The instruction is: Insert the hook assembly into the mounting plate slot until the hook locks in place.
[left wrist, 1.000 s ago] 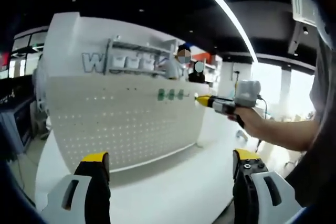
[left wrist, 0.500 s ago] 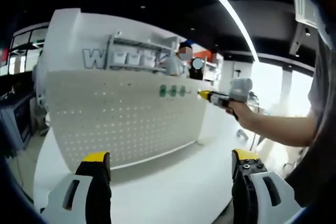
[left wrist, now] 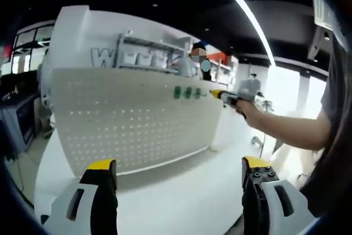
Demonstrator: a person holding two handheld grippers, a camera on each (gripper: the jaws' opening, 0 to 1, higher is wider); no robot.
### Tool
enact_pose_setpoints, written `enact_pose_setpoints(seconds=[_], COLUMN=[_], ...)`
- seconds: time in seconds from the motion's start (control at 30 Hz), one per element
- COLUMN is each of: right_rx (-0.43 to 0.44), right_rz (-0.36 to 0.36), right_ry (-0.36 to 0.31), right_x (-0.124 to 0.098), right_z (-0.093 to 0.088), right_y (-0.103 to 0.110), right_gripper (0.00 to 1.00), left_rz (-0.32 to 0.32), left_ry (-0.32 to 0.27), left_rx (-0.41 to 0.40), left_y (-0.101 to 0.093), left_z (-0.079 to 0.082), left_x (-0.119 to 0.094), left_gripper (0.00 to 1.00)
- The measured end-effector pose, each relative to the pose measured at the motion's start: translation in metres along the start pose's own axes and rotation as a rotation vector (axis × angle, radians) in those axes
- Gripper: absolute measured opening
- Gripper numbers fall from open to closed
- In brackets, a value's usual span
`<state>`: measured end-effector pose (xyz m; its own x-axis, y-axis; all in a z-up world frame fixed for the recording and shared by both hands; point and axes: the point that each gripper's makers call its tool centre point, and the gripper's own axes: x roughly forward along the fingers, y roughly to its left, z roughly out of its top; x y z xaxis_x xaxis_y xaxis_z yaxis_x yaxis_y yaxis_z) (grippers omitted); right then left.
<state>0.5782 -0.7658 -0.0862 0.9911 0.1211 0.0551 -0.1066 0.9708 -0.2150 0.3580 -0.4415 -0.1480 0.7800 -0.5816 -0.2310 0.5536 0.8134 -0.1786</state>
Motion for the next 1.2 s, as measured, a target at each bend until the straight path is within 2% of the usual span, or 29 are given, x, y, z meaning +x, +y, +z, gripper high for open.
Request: enact_pose_setpoints(seconds=[0.37,0.53,0.73,0.87,1.2], right_rx=[0.015,0.031,0.057,0.082,0.086], right_rz=[0.003,0.007,-0.005,0.000,0.016], right_ry=[-0.017,-0.003,-0.014,-0.037,-0.037], right_x=[0.011,0.017,0.018,0.025,0.017], right_z=[0.002,-0.006,-0.006,-0.013,-0.012], right_y=[-0.002,-0.005,-0.009,-0.018,-0.002], right_gripper=[0.00,0.00,0.00,0.00,0.00], left_rz=[0.000,0.006,0.016,0.026,0.037], left_ry=[-0.003,0.000,0.004,0.000,0.003], left_rx=[-0.007,-0.009,-0.014,-0.013,-0.021], left_y=[0.003,0.005,0.008,0.012,0.015], left_z=[0.003,0.002,0.001,0.003,0.000], left_x=[0.005,0.005,0.003,0.000,-0.001], left_gripper=[0.95,0.95,0.94,0.94,0.94])
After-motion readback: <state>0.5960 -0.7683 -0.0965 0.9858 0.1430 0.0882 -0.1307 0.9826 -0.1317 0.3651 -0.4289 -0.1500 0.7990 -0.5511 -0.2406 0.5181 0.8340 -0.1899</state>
